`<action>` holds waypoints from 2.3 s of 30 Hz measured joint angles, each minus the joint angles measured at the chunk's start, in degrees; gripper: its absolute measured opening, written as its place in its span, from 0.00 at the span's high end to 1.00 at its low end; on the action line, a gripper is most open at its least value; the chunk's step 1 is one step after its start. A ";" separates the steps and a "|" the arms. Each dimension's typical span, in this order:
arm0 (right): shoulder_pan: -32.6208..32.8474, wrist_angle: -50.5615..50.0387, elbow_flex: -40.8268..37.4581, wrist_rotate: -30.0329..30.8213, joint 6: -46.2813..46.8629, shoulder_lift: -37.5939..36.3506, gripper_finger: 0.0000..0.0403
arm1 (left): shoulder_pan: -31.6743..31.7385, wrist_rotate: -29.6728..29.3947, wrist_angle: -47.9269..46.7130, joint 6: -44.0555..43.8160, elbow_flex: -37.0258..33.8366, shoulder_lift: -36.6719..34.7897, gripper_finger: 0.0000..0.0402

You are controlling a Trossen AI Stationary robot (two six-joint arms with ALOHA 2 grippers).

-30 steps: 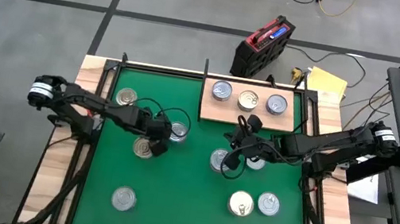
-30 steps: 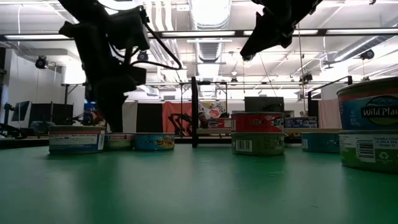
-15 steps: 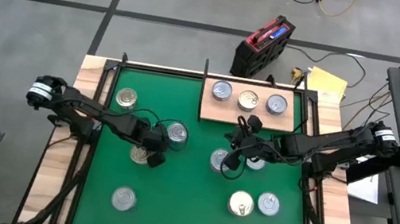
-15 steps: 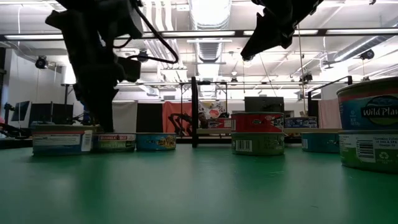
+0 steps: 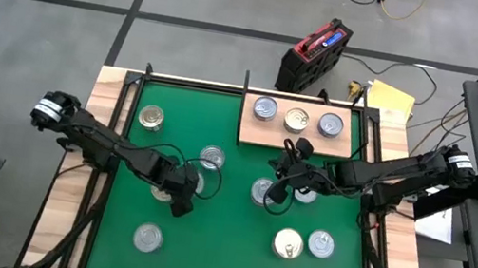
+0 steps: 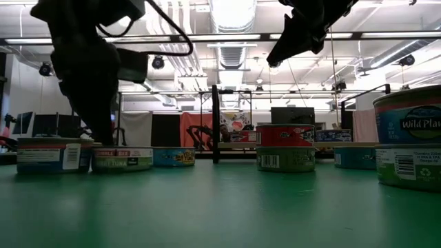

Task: Stack canned seafood by type on shelf
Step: Put the green tuna can on the shelf

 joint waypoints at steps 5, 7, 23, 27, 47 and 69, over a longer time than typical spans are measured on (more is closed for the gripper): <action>0.00 0.00 -0.02 -0.07 0.04 0.00 0.98 | -2.03 0.64 5.20 -0.63 0.00 0.00 1.00; 0.00 0.00 -0.08 -0.19 0.66 0.00 0.98 | -2.70 0.72 7.27 -0.61 0.00 0.02 1.00; 3.22 0.02 -2.49 -1.55 3.91 0.00 0.98 | -2.88 -13.72 0.66 -1.64 2.52 1.65 1.00; 4.18 0.04 -2.49 -1.52 3.91 0.00 0.98 | -2.88 -13.47 0.93 -2.36 3.21 5.11 1.00; 6.26 0.08 -2.58 -2.69 6.14 0.00 0.98 | -7.65 -8.45 0.49 3.11 20.14 19.74 1.00; 7.13 15.65 -0.90 -13.75 12.86 14.71 0.98 | -16.78 -15.42 0.72 4.59 15.85 12.36 1.00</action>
